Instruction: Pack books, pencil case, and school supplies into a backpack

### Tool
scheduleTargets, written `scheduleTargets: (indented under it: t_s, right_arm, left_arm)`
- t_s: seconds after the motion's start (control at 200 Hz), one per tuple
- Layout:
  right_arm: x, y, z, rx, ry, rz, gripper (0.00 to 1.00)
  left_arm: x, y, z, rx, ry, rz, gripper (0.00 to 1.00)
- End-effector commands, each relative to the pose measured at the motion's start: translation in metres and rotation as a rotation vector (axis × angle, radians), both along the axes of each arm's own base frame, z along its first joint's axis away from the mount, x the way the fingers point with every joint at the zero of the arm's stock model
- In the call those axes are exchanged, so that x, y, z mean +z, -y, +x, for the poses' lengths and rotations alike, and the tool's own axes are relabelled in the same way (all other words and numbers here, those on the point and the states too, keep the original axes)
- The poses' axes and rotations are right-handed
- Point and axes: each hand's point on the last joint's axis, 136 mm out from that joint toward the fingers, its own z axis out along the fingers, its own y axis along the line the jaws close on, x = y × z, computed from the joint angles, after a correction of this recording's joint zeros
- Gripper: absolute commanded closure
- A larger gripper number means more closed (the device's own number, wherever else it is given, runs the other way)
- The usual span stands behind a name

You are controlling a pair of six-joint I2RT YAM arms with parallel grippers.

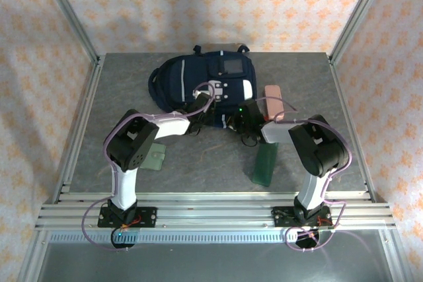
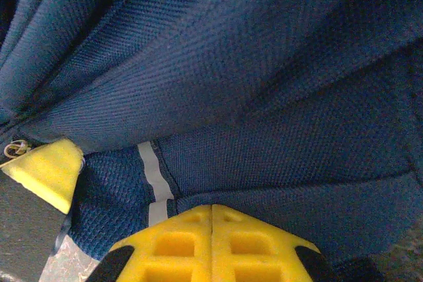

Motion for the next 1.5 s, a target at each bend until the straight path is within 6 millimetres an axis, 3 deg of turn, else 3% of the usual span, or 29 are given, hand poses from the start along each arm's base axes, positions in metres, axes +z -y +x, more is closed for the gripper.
scheduleTargets:
  t_s: [0.0, 0.075, 0.105, 0.325, 0.616, 0.821, 0.891, 1.026, 1.151, 1.316, 1.497]
  right_arm:
    - [-0.022, 0.018, -0.018, -0.037, -0.078, -0.069, 0.95]
    - [-0.017, 0.017, -0.016, -0.037, -0.067, -0.066, 0.95]
    - [-0.016, 0.017, -0.015, -0.037, -0.064, -0.064, 0.95]
    - [0.003, 0.008, -0.006, -0.023, -0.027, -0.027, 0.95]
    - [0.016, -0.007, -0.006, 0.023, -0.009, 0.017, 0.91]
    - [0.068, -0.044, 0.001, 0.131, 0.146, 0.149, 0.69]
    - [0.077, -0.051, 0.007, 0.138, 0.155, 0.172, 0.65]
    - [0.066, -0.06, 0.018, 0.106, 0.066, 0.188, 0.59]
    - [0.062, -0.062, 0.015, 0.043, -0.002, 0.288, 0.48]
    - [0.05, -0.056, 0.019, -0.047, -0.115, 0.273, 0.42]
    - [0.048, -0.044, 0.032, -0.175, -0.154, 0.345, 0.43]
  left_arm:
    - [0.023, -0.009, 0.014, 0.021, 0.051, 0.015, 1.0]
    - [0.027, -0.023, 0.008, 0.036, 0.03, 0.058, 1.0]
    - [0.042, -0.027, 0.006, 0.035, 0.04, 0.046, 1.0]
    - [0.051, -0.056, -0.007, 0.026, -0.036, 0.062, 1.0]
    - [0.051, -0.042, -0.008, -0.036, -0.072, 0.032, 1.0]
    - [0.047, -0.032, -0.019, -0.088, -0.097, 0.055, 1.0]
    - [0.048, -0.025, -0.023, -0.113, -0.098, 0.032, 1.0]
    - [0.052, -0.009, -0.032, -0.157, -0.096, 0.01, 1.0]
    - [0.054, 0.001, -0.038, -0.172, -0.085, -0.028, 1.0]
    - [0.054, 0.005, -0.04, -0.177, -0.08, -0.05, 1.0]
    - [0.054, 0.011, -0.042, -0.19, -0.076, -0.061, 1.0]
